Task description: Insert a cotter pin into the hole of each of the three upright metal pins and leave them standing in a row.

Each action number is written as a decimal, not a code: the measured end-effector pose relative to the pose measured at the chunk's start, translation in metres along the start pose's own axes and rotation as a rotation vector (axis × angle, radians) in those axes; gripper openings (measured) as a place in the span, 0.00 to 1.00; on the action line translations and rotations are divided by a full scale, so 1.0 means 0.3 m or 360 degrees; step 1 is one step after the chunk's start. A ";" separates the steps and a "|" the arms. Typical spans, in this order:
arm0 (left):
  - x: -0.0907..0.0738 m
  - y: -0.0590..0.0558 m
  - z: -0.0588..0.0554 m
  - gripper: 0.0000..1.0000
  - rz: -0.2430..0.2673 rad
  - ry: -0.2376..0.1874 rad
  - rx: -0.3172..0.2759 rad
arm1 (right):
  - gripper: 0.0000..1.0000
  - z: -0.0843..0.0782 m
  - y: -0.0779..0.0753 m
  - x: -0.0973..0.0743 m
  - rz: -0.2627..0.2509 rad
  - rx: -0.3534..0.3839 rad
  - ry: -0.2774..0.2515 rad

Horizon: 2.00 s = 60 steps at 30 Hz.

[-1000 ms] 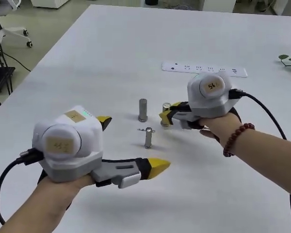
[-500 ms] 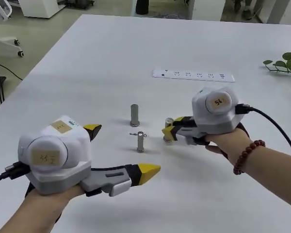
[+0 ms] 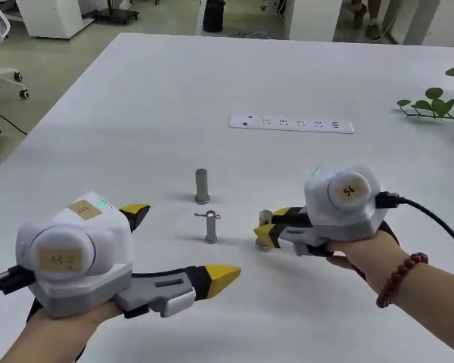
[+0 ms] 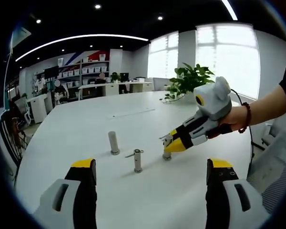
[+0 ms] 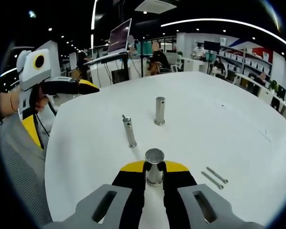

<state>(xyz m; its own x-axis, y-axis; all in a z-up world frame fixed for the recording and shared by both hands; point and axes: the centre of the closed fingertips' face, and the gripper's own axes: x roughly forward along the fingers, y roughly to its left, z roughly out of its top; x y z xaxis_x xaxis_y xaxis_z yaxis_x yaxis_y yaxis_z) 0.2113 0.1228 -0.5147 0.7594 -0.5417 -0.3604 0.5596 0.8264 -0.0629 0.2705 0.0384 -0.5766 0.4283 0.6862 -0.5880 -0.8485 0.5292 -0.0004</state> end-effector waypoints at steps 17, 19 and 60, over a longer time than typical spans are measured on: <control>-0.003 -0.016 -0.016 0.95 -0.0009 0.0028 0.0005 | 0.08 -0.030 0.034 -0.013 0.0032 -0.0012 -0.0004; -0.002 -0.018 -0.018 0.95 -0.0011 0.0031 0.0007 | 0.08 -0.031 0.035 -0.014 0.0038 -0.0037 0.0000; -0.001 -0.026 -0.023 0.96 0.0006 0.0061 0.0045 | 0.18 -0.017 -0.019 -0.111 0.0097 -0.0044 0.0071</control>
<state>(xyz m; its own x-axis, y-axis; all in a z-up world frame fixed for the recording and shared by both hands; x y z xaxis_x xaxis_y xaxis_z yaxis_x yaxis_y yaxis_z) 0.2044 0.1177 -0.5205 0.7486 -0.5316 -0.3962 0.5661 0.8236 -0.0353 0.2595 0.0100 -0.5612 0.3617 0.6937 -0.6229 -0.8811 0.4727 0.0149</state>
